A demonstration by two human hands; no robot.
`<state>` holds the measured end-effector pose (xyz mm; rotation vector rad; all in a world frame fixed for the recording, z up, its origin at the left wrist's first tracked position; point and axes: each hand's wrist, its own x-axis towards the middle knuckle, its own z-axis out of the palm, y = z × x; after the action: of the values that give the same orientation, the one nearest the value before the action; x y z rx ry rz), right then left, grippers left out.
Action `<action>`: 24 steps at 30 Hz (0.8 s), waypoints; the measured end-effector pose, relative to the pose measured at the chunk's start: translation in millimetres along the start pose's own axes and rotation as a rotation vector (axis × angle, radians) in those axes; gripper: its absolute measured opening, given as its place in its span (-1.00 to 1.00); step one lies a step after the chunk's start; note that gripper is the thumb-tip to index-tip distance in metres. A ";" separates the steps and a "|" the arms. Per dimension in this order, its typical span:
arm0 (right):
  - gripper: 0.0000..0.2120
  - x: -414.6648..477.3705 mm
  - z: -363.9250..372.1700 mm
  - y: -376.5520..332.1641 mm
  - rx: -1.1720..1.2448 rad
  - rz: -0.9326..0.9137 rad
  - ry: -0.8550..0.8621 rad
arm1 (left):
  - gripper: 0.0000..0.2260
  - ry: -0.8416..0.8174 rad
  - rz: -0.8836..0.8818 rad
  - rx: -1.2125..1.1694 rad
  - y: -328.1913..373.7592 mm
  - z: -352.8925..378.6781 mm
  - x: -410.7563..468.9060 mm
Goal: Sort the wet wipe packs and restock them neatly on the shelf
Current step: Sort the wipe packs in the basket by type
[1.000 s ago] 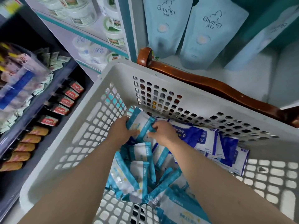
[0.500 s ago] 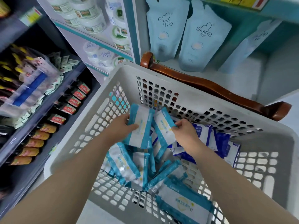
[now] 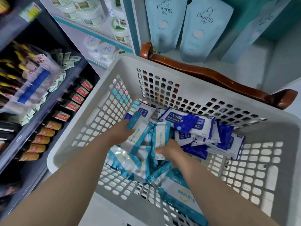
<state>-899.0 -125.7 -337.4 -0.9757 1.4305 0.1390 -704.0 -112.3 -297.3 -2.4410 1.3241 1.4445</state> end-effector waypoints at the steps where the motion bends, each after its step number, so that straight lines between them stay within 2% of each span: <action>1: -0.71 1.2 1.9 0.6 0.019 0.000 0.021 | -0.69 -0.005 -0.002 -0.014 -1.2 -2.5 -1.7; 9: -0.67 -3.5 -4.2 -11.4 0.131 -0.058 0.099 | -0.70 -0.053 -0.039 0.071 -2.7 -28.8 -32.0; 13: -0.75 -7.1 -18.9 -21.8 0.180 -0.096 0.122 | -0.62 -0.114 -0.101 0.219 -7.4 -33.8 -48.1; 17: -0.69 -16.3 -38.7 -19.1 0.253 -0.132 0.076 | -0.55 -0.163 -0.130 0.379 -18.0 -25.0 -50.9; 21: -0.71 -31.1 -65.0 -3.6 0.262 -0.058 0.010 | -0.51 -0.107 -0.127 0.391 -25.4 -18.9 -47.4; 24: -0.73 -42.4 -86.0 10.4 0.132 -0.032 0.003 | -0.61 0.003 -0.044 0.293 -18.3 -19.4 -47.4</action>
<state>-979.4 -154.0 -292.2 -0.8898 1.4081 0.0195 -688.2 -77.3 -258.8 -2.2691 1.3628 1.1434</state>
